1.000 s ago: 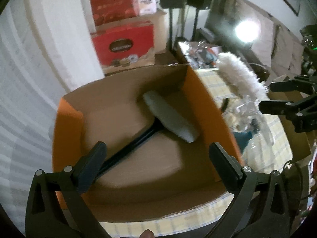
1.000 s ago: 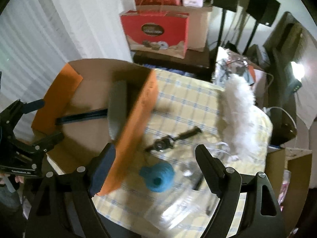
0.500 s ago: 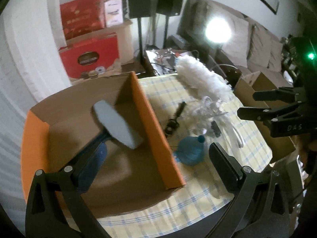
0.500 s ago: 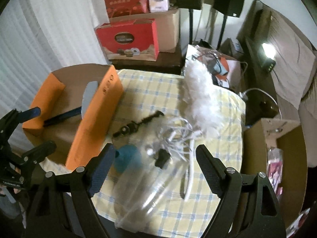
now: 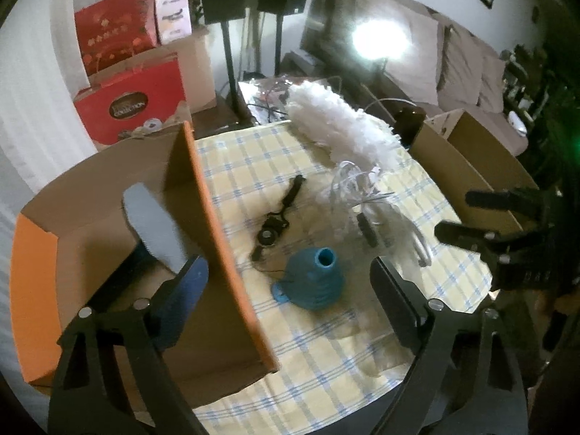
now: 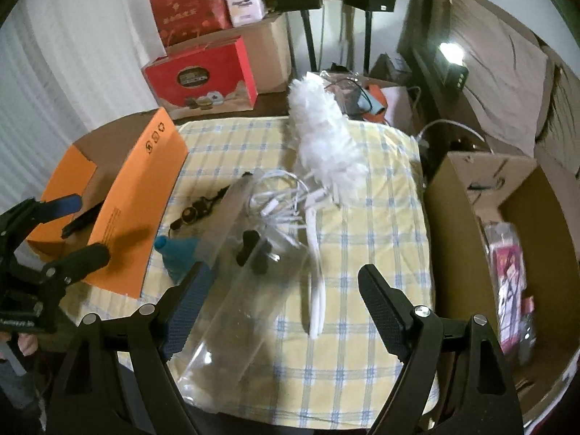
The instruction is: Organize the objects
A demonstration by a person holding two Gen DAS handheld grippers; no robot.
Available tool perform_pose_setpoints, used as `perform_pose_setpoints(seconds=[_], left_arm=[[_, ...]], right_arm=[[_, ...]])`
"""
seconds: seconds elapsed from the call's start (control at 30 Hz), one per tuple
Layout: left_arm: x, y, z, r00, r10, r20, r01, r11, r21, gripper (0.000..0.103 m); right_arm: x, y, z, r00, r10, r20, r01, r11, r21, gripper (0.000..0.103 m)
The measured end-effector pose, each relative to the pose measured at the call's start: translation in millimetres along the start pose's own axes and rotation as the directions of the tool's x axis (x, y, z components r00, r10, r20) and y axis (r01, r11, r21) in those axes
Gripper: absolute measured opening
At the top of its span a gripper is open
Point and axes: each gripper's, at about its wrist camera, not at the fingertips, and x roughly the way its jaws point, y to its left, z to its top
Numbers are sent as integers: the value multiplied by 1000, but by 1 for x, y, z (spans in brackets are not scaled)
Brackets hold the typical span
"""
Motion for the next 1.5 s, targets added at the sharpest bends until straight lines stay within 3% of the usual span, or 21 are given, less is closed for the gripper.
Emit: perform_pose_setpoints(seconds=[0.2,0.4,0.7,0.9,1.07,1.27,1.5], left_arm=[[4,-17,-1,999,-36,-10,36,999,13,82],[7,-20,-9,997,-69,-20,68,997,-39,82],[22,-28,-4,995,-78,-55,75,995,-58,82],[35,-41,-2,993,-80,-85,77,996,-46,82],[43,-45,-3,992,-68,-109,65,997,-31,82],[48,-50,-6,992,-39,-121,39,999,-5,82],[55,-58,-10,991,29,-127,-24,999,43,82]], right_arm=[[2,-5,-18,998,64,-1,-64,997,46,80],[15,-9,-37,984,177,-31,-172,976,133,76],[32,-4,-50,965,251,-73,-238,958,159,72],[46,7,-56,965,238,-111,-223,966,135,71],[46,3,-59,952,283,-117,-267,954,139,58],[38,-7,-61,954,272,-124,-257,958,127,53],[22,-8,-63,982,148,-118,-146,989,22,44]])
